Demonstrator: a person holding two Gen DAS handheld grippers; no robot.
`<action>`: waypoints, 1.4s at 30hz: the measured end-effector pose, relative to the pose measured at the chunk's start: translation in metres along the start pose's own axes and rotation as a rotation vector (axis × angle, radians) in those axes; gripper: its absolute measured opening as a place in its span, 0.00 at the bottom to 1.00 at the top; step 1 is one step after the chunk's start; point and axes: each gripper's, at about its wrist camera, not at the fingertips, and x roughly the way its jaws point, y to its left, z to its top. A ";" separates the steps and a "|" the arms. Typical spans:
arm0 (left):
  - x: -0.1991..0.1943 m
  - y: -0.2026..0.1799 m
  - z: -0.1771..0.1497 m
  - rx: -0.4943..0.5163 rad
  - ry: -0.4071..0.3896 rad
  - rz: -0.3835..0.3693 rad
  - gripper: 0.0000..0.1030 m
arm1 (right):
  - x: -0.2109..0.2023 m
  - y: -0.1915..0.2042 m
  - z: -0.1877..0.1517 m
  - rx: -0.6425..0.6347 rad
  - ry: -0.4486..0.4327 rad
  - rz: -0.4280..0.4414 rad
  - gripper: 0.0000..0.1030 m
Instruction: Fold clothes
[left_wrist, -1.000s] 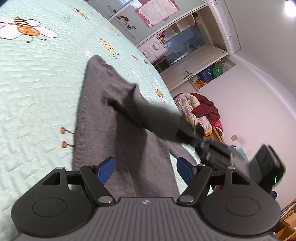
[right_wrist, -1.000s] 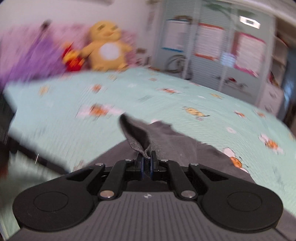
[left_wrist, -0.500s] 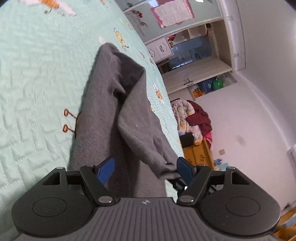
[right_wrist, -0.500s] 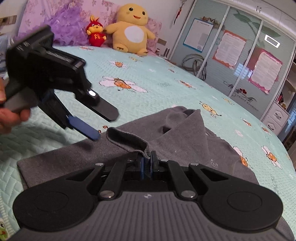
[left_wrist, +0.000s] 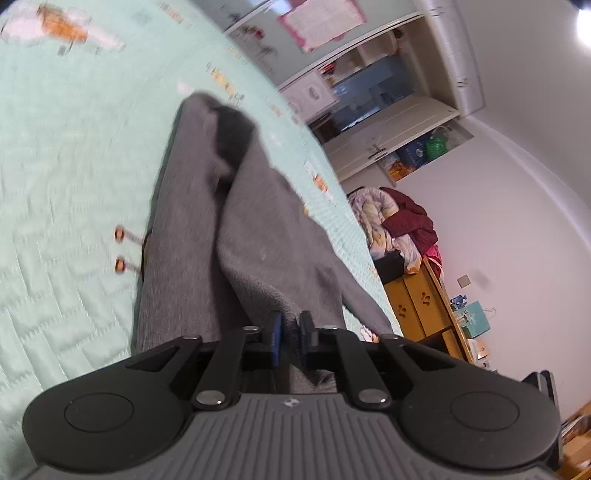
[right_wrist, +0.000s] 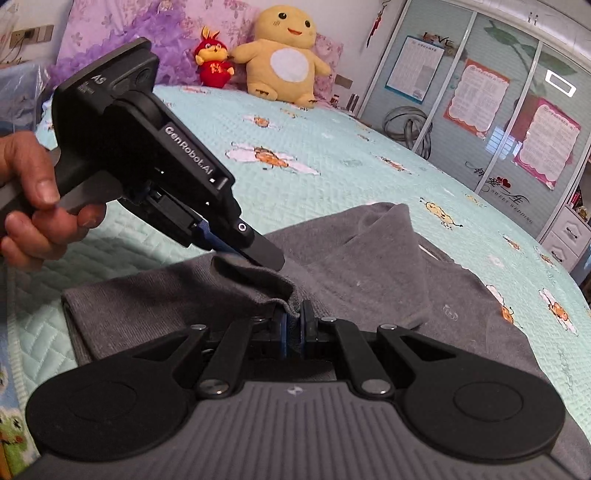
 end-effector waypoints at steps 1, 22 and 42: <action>-0.001 -0.002 0.001 0.018 0.001 0.015 0.06 | -0.001 -0.001 0.001 0.004 -0.003 0.004 0.05; 0.032 -0.025 0.013 0.292 -0.008 0.141 0.34 | 0.005 -0.066 -0.020 0.598 -0.007 0.072 0.40; 0.066 0.007 0.014 0.318 0.172 0.103 0.18 | 0.241 -0.182 0.068 0.712 0.150 -0.096 0.09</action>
